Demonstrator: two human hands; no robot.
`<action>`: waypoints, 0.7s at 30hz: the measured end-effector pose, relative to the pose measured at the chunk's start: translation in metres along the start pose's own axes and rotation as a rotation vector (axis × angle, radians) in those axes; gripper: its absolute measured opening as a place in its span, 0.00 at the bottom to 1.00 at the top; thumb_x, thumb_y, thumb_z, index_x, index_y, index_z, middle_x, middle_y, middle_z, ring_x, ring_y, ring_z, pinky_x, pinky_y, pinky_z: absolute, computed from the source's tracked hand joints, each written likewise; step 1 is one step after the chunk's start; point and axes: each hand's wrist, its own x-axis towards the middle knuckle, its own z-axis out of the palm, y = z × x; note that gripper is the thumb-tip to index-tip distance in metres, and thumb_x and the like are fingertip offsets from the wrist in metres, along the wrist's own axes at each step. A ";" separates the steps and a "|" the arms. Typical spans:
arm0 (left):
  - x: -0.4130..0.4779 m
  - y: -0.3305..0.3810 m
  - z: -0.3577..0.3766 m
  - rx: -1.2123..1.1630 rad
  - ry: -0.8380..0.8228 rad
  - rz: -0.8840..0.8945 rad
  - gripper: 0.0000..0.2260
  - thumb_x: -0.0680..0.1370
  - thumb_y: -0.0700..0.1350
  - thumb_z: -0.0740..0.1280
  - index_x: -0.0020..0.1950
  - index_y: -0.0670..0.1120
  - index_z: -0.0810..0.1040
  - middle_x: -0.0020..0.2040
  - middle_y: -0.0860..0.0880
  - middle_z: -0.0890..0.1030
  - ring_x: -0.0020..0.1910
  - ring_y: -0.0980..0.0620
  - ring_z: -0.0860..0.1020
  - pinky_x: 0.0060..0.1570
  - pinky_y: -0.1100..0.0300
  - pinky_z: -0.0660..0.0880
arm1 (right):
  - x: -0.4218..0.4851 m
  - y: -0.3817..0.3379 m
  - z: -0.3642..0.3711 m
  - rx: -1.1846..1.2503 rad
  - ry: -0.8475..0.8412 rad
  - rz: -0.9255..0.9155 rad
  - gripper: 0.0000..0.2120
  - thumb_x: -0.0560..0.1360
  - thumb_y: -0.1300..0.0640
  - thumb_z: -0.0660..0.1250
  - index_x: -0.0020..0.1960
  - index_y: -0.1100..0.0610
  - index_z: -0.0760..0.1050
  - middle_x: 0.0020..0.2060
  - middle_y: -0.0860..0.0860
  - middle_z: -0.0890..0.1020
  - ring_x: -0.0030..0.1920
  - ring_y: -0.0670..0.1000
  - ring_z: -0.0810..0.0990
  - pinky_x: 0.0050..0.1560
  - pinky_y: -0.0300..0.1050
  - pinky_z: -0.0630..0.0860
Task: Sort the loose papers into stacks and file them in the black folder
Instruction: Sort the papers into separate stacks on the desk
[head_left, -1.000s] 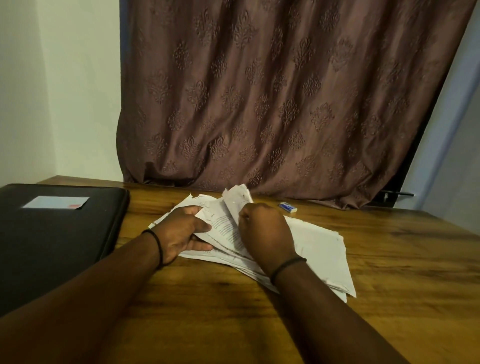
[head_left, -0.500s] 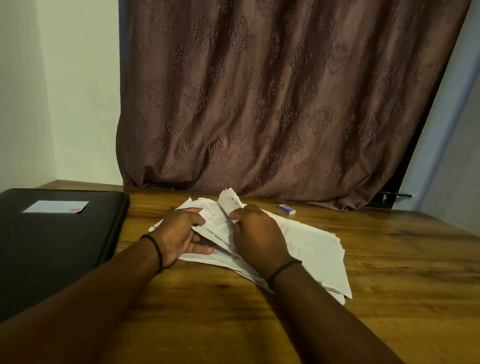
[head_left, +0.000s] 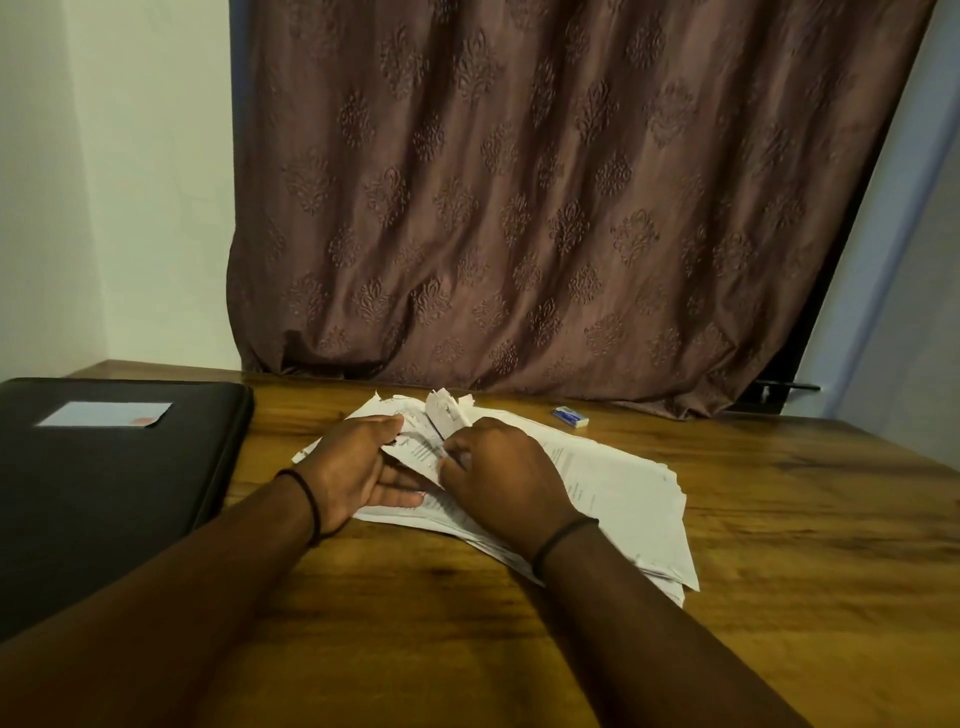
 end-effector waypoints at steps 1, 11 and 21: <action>-0.001 0.001 0.001 0.009 -0.001 -0.007 0.13 0.84 0.49 0.55 0.59 0.44 0.75 0.48 0.40 0.85 0.44 0.40 0.85 0.41 0.48 0.82 | 0.001 0.001 0.001 -0.015 0.014 0.002 0.15 0.80 0.49 0.60 0.59 0.55 0.80 0.53 0.54 0.82 0.47 0.49 0.77 0.48 0.44 0.77; 0.001 -0.001 0.000 0.018 0.028 -0.024 0.07 0.82 0.38 0.61 0.58 0.41 0.76 0.45 0.42 0.86 0.44 0.45 0.84 0.35 0.52 0.83 | 0.006 0.013 0.000 0.340 0.126 0.236 0.20 0.81 0.45 0.62 0.34 0.54 0.76 0.26 0.45 0.73 0.31 0.45 0.71 0.35 0.37 0.64; 0.002 -0.001 0.001 0.045 0.029 -0.004 0.12 0.82 0.48 0.61 0.56 0.42 0.78 0.46 0.42 0.86 0.43 0.45 0.85 0.40 0.51 0.83 | 0.002 0.011 -0.001 0.348 0.081 0.216 0.25 0.75 0.58 0.70 0.70 0.47 0.69 0.62 0.50 0.80 0.59 0.52 0.78 0.62 0.42 0.72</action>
